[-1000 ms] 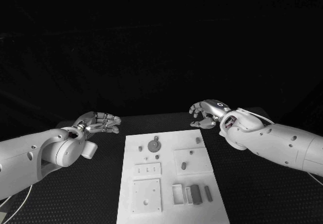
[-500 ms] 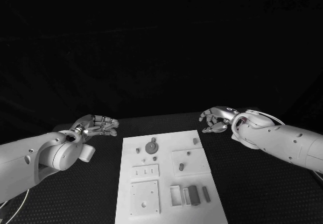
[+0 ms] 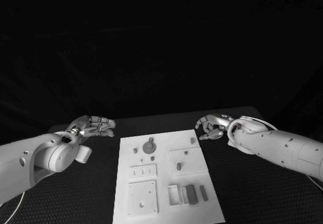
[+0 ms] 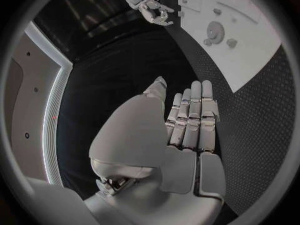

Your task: Assemble the parts on the task board

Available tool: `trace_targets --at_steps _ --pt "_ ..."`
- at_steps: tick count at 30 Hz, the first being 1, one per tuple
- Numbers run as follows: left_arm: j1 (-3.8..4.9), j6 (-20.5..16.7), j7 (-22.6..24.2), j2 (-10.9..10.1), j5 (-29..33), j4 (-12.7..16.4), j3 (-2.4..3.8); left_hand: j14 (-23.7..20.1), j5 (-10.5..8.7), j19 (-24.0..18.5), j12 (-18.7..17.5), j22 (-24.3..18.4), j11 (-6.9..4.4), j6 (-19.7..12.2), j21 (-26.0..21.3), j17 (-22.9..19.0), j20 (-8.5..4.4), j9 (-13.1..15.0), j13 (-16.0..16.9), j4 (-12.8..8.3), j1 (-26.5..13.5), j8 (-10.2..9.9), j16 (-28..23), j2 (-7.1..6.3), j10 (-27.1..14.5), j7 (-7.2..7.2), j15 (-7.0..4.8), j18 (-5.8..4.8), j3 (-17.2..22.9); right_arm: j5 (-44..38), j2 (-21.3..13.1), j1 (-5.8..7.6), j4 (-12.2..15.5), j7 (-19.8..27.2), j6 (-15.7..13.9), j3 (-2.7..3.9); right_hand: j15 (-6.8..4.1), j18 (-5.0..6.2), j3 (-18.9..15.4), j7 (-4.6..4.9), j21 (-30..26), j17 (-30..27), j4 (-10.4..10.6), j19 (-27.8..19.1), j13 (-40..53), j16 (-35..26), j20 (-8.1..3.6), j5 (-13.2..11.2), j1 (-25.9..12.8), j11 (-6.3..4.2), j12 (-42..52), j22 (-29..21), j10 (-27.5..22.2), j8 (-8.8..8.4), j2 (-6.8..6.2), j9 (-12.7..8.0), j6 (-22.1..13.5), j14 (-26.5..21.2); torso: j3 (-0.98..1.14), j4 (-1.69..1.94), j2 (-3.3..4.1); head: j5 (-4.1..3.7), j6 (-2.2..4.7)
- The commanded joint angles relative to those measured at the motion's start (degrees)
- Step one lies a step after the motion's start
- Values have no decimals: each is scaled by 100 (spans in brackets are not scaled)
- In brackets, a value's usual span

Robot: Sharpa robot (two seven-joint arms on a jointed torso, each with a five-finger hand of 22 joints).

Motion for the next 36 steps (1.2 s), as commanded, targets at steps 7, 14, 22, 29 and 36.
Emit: trace_targets --at_steps 7,14,22,29,36 --pt "0 91 73 11 -11 4 4 32 -21 23 -26 6 36 -31 -32 12 -1 2 -5 -10 -32 -12 -34 -14 7 48 10 111 36 12 85 -129 -88 100 151 0 -57 201 -2 -34 305 230 -30 -75 400 304 -52 -13 -34 -31 551 155 -56 -1 -54 32 -70 -89 -33 26 0 -38 -24" --pt "0 94 69 -1 -11 13 4 32 -21 23 -27 7 36 -32 -33 14 -1 3 -5 -10 -32 -12 -36 -15 6 49 10 111 35 22 183 -198 -170 100 168 0 -40 201 -10 -33 646 424 -23 -201 721 574 -80 -11 -97 -23 1097 149 -113 21 -49 50 -87 -171 -24 6 -2 2 -64" --pt "1 95 68 -13 -11 27 4 33 -21 23 -28 7 36 -32 -34 17 -1 3 -6 -10 -33 -12 -39 -15 6 49 10 111 34 31 257 -227 -230 80 104 0 -15 201 -7 3 713 445 5 -245 735 602 -82 -11 -143 8 1157 143 -151 -3 -78 44 -147 -197 -27 4 -3 8 -80" --pt "1 98 63 -22 -11 27 5 34 -21 23 -28 8 37 -32 -35 20 -1 3 -5 -9 -35 -12 -42 -15 6 50 10 111 33 57 310 -252 -288 76 131 0 20 201 11 40 749 453 38 -264 732 616 -84 -10 -163 43 1185 138 -169 -9 -71 44 -170 -205 -28 8 -2 16 -90" --pt "1 97 61 -23 -12 31 5 35 -21 23 -29 9 37 -33 -36 23 0 4 -5 -8 -37 -12 -45 -15 6 50 11 110 32 61 361 -285 -330 115 217 -1 44 201 31 61 798 462 82 -290 717 638 -88 -11 -183 66 1224 134 -187 74 47 84 -32 -208 -20 5 -1 28 -104"
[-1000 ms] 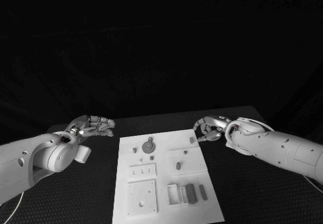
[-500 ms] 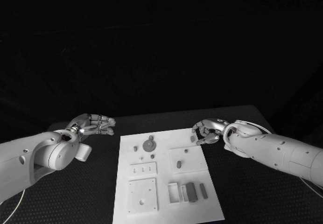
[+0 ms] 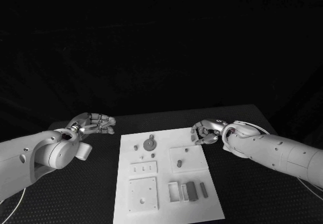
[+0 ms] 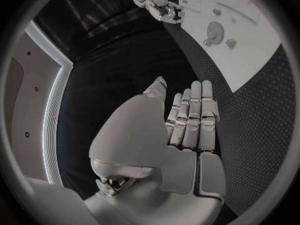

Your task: Assemble the parts on the task board

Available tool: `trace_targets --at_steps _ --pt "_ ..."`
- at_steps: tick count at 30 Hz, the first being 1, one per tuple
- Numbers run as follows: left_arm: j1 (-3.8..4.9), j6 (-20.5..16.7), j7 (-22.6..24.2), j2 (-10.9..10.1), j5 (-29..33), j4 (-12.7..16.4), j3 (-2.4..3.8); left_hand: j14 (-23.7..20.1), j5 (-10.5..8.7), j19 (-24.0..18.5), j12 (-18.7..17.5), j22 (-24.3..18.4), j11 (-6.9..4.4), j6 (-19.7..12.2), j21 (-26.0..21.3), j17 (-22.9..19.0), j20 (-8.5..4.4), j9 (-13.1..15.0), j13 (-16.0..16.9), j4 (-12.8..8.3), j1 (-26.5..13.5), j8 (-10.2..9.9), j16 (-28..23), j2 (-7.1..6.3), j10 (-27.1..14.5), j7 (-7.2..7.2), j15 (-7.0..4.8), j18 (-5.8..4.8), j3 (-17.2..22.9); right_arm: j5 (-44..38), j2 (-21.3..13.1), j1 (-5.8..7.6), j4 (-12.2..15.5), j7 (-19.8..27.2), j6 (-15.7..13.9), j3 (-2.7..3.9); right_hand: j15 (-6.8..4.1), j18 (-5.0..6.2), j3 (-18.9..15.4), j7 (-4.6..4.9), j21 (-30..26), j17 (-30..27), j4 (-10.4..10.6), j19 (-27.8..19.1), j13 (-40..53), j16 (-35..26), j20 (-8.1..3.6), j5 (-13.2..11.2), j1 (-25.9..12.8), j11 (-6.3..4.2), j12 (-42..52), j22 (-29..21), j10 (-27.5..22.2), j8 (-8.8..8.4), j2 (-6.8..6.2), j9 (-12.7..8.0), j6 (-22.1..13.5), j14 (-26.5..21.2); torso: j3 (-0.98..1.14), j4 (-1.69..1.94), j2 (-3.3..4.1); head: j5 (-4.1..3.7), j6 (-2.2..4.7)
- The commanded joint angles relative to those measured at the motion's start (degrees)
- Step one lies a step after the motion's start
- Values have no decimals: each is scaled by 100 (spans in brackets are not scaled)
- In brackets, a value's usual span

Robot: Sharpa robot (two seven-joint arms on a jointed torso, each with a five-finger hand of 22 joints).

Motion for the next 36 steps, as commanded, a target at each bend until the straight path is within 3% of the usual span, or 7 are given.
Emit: trace_targets --at_steps 1,6,17,36 --pt "3 81 61 4 -11 15 3 35 -21 23 -29 5 37 -33 -36 9 0 4 -6 -7 -37 -12 -23 -15 6 50 10 111 33 21 25 -10 -18 89 147 -1 41 202 7 70 47 11 52 -47 -15 41 8 -11 -11 25 50 134 -23 74 85 29 212 -19 6 1 4 0 -4" --pt "3 83 61 5 -11 12 3 36 -21 23 -29 6 37 -33 -36 11 -1 4 -6 -7 -38 -12 -25 -14 6 50 10 111 32 35 23 -12 -5 134 162 -1 26 202 -12 50 86 13 15 -84 -43 52 10 -11 -6 7 81 131 -37 207 257 95 470 -25 9 -9 -1 12 -19" --pt "3 87 60 8 -11 11 3 37 -21 24 -30 7 37 -32 -38 15 -1 4 -6 -7 -39 -12 -30 -13 6 50 10 111 32 62 44 -14 4 146 175 -1 17 202 -34 43 129 13 -94 -127 -90 65 18 -11 -2 0 121 124 -55 303 578 142 736 -32 7 -10 -1 16 -21" --pt "4 102 44 -8 -12 16 4 39 -21 24 -31 9 38 -34 -40 23 -1 5 -5 -8 -40 -13 -38 -16 6 52 10 111 31 55 130 -19 -33 107 130 -1 38 202 -79 69 146 11 -181 -139 -123 68 21 -11 -36 23 140 118 -60 253 520 122 720 -34 2 -6 1 30 -68"
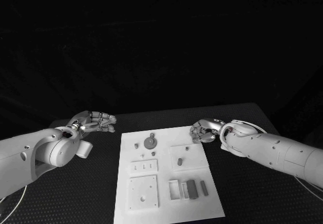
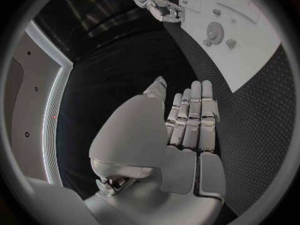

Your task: Assemble the parts on the task board

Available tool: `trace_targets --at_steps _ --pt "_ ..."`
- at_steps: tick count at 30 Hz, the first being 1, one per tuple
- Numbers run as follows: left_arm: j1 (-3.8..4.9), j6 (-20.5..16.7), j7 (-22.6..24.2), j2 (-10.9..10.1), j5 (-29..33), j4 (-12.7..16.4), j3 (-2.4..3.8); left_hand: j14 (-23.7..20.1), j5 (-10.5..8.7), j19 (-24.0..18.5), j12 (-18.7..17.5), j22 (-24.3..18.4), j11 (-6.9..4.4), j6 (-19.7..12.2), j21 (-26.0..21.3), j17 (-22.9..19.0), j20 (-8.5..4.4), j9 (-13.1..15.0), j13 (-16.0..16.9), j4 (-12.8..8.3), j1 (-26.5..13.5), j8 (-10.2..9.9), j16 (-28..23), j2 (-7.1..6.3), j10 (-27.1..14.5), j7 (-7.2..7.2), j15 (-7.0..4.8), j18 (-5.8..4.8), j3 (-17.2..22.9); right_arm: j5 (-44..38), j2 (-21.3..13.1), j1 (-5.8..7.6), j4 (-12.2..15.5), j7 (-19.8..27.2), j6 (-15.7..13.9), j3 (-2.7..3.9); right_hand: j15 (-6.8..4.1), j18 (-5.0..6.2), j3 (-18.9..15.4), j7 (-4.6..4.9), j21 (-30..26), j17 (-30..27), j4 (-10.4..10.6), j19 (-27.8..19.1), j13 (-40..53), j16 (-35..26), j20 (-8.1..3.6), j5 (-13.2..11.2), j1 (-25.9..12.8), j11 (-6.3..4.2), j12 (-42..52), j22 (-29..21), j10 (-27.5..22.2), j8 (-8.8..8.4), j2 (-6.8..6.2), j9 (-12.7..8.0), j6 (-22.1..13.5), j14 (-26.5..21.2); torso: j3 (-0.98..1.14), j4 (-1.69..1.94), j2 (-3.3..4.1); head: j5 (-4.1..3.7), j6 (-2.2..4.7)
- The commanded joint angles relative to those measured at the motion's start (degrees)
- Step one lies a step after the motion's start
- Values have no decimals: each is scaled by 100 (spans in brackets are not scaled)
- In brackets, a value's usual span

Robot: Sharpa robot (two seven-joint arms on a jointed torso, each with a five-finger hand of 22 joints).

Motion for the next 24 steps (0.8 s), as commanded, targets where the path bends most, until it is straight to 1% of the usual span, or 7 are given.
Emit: trace_targets --at_steps 1,4,9,17,20,22,24 --pt "4 85 48 -1 -12 17 4 39 -21 24 -31 6 38 -34 -35 10 -1 5 -6 -8 -40 -13 -38 -16 6 52 10 110 31 2 17 -6 -6 28 41 0 14 204 1 153 25 6 -38 -46 -10 40 10 -11 -28 14 25 118 -29 -14 0 -7 109 1 0 -8 -1 8 -10" --pt "4 88 46 -2 -13 20 4 39 -21 23 -32 7 38 -34 -36 12 -1 6 -6 -8 -40 -13 -40 -16 6 53 11 110 31 2 22 -7 -8 22 45 0 17 204 5 155 26 6 -37 -46 -14 39 10 -11 -32 17 27 116 -30 -18 11 -8 110 1 2 -12 0 12 -8" --pt "4 93 43 -5 -13 23 4 39 -21 24 -32 7 38 -35 -37 14 -1 6 -6 -8 -41 -13 -42 -16 6 53 11 110 31 -1 18 -8 -14 13 40 0 27 204 37 166 31 3 -52 -45 -34 43 7 -11 -16 27 41 113 -29 10 97 6 203 4 3 -11 -4 13 -16" --pt "4 94 40 -10 -14 23 4 40 -21 23 -33 8 38 -35 -38 17 -1 6 -6 -8 -41 -13 -46 -16 6 53 11 110 31 -7 22 -10 -14 10 39 0 29 204 42 166 33 3 -71 -46 -41 43 6 -11 -7 28 46 113 -31 14 109 10 225 4 5 -12 -3 15 -23" --pt "4 93 41 -10 -15 24 4 40 -21 23 -33 8 38 -34 -38 19 -1 7 -6 -8 -41 -13 -47 -15 6 53 11 110 32 -7 24 -11 -14 28 13 0 19 204 66 147 38 1 -89 -44 -55 46 6 -11 10 13 57 112 -29 52 197 31 319 5 6 -14 -3 16 -25" --pt "4 93 41 -12 -15 24 4 40 -21 23 -33 8 38 -34 -38 19 -1 7 -6 -8 -41 -13 -48 -14 6 52 11 110 32 -7 25 -12 -13 38 6 0 -4 204 85 117 44 0 -100 -41 -66 48 8 -11 19 -14 66 112 -25 107 288 63 432 8 7 -15 -3 16 -24" --pt "4 93 38 -14 -16 27 4 41 -21 24 -33 9 38 -34 -39 20 -1 7 -5 -7 -41 -12 -48 -13 7 52 11 110 32 -7 25 -13 -11 44 -1 0 -35 204 89 80 52 -1 -116 -38 -79 50 12 -11 13 -47 76 114 -17 155 347 96 532 12 7 -15 -3 14 -26"
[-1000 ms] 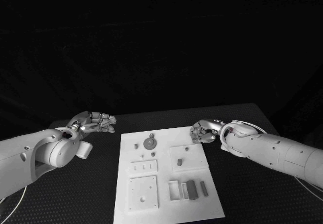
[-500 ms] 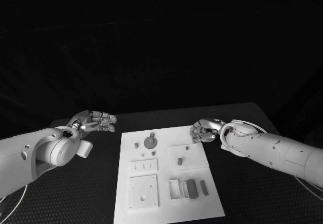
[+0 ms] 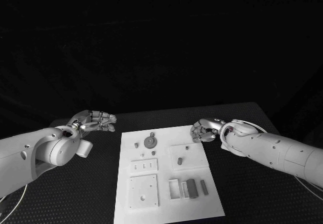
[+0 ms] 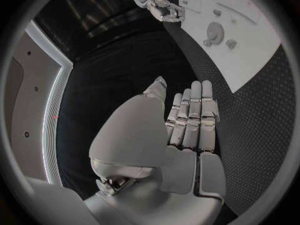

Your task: Assemble the parts on the task board

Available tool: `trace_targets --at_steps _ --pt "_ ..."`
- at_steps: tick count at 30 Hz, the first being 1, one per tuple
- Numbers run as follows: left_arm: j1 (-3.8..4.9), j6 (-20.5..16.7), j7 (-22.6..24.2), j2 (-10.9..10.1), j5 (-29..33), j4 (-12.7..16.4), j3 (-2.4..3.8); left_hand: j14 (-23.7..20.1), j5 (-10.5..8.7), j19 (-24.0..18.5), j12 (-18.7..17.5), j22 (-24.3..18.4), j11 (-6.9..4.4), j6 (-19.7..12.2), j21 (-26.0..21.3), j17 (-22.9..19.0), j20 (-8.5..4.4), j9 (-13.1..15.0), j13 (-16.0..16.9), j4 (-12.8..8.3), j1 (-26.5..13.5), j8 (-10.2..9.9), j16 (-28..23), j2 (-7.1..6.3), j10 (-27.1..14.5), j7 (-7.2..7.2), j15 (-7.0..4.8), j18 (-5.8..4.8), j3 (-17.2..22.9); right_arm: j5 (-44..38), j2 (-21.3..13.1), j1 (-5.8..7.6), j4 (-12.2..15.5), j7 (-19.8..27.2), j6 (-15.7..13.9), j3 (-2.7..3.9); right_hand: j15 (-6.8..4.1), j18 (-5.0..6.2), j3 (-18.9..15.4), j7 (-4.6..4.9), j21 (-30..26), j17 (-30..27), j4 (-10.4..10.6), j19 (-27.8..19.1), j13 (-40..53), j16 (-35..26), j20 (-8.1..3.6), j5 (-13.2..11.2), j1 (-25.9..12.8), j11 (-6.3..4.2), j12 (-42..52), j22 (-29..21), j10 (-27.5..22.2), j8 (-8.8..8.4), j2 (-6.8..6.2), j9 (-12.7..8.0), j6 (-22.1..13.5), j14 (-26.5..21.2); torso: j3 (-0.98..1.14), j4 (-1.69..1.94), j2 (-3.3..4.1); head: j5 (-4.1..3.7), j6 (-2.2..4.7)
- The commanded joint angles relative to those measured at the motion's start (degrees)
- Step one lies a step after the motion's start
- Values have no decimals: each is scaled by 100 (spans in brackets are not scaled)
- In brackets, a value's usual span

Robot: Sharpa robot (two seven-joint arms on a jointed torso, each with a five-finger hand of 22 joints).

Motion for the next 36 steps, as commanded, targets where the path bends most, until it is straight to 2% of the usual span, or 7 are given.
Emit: trace_targets --at_steps 1,13,18,21,24,30,36 --pt "4 81 42 0 -22 21 4 41 -21 24 -32 10 38 -34 -21 10 -1 7 -5 -7 -41 -12 -26 -12 7 52 11 110 33 -7 13 -5 7 55 -3 -1 -49 204 9 165 26 -1 -48 -29 -16 30 2 -11 -12 -64 25 114 -12 72 85 57 332 12 1 0 1 -3 -6" --pt "4 63 -6 -2 -79 25 4 47 -21 27 -20 14 32 -17 -22 22 -1 13 1 -6 -47 -2 -35 0 32 50 10 111 37 -60 19 -6 64 -16 -399 0 -169 204 40 32 51 -17 -147 -16 -88 24 8 -10 -8 -191 44 109 42 200 227 187 630 37 1 3 0 -3 -8" --pt "4 91 -135 10 -317 37 5 97 -25 63 158 40 -100 101 -11 77 -13 40 100 4 -164 56 -54 14 349 51 -4 113 30 -96 -13 -3 232 -145 -557 1 -180 204 42 24 54 -19 -171 -8 -100 25 5 -11 1 -200 46 108 53 205 245 202 644 45 5 -8 -4 9 3" --pt "4 239 -292 58 -637 18 14 167 -30 122 324 70 -244 292 19 124 -40 75 205 10 -369 146 -43 5 643 6 -35 124 23 -283 -58 64 453 -456 -328 22 -186 204 42 19 56 -19 -186 -1 -107 28 1 -11 7 -205 48 106 62 209 255 213 654 54 -1 -13 -8 12 24" --pt "6 343 -526 124 -895 -12 21 314 -46 235 407 130 -319 432 85 227 -101 90 297 10 -858 190 16 67 792 -49 -99 144 -52 -627 -64 253 742 -770 -174 30 -194 204 43 20 59 -20 -213 16 -118 33 -11 -11 25 -208 50 102 74 207 276 227 652 69 -9 -19 -6 7 52" --pt "9 337 -875 285 -1269 -38 23 606 -47 523 677 322 -515 708 308 546 -259 135 557 12 -1551 288 368 14 1159 -167 -287 174 -84 -986 -68 510 1374 -1262 -16 37 -208 204 24 7 78 10 -240 84 -143 60 -47 -10 44 -223 77 95 146 214 261 259 698 151 1 -31 -24 26 119" --pt "10 -122 -853 413 -1056 19 30 868 -47 833 1066 596 -731 1090 614 872 -448 213 893 -20 -1578 433 871 -64 1483 -340 -504 207 -9 -1175 0 610 2006 -1787 130 42 -215 204 22 0 82 44 -248 105 -153 71 -58 -10 54 -230 86 92 172 214 253 269 721 196 -8 -40 -71 76 151"
